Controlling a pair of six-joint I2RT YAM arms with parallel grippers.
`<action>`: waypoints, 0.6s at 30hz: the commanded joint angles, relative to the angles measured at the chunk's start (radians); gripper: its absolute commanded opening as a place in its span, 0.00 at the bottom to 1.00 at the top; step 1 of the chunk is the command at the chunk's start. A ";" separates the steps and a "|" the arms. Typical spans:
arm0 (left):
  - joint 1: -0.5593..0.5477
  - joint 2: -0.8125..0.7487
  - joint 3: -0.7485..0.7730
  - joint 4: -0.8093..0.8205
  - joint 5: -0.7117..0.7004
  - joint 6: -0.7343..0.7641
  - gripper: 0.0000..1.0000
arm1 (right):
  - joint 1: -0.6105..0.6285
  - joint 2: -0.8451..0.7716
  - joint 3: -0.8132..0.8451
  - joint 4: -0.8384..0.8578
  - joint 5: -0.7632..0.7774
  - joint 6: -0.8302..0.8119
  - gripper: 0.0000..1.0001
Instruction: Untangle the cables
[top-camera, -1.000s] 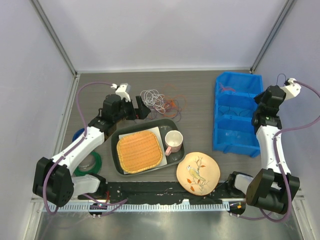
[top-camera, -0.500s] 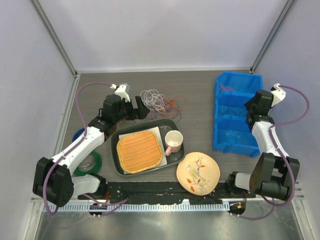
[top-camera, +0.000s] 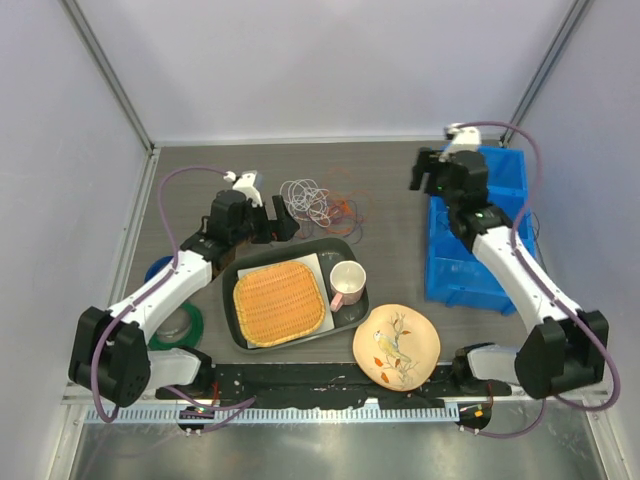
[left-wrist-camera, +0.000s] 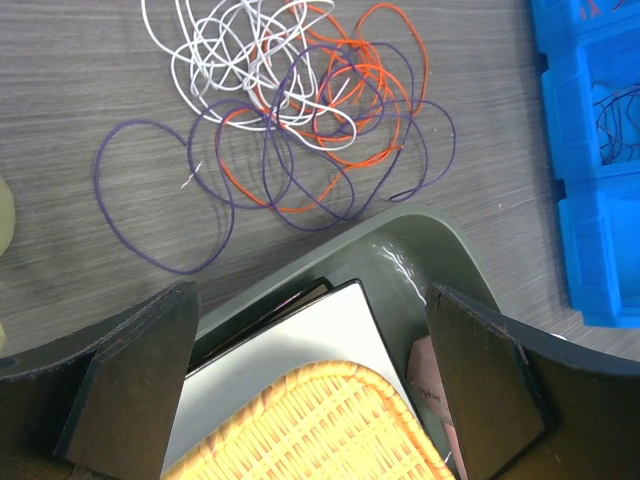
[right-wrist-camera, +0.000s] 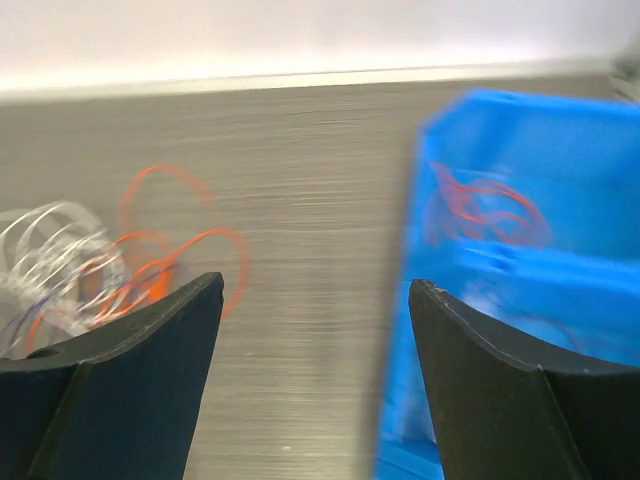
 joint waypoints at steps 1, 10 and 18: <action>0.002 0.003 0.042 -0.018 -0.019 -0.001 1.00 | 0.158 0.150 0.102 0.033 -0.238 -0.179 0.81; 0.001 0.001 0.042 -0.018 -0.021 0.002 1.00 | 0.270 0.696 0.514 -0.084 -0.284 -0.250 0.80; 0.001 0.023 0.054 -0.024 -0.019 0.004 1.00 | 0.273 1.118 1.085 -0.239 0.018 -0.150 0.79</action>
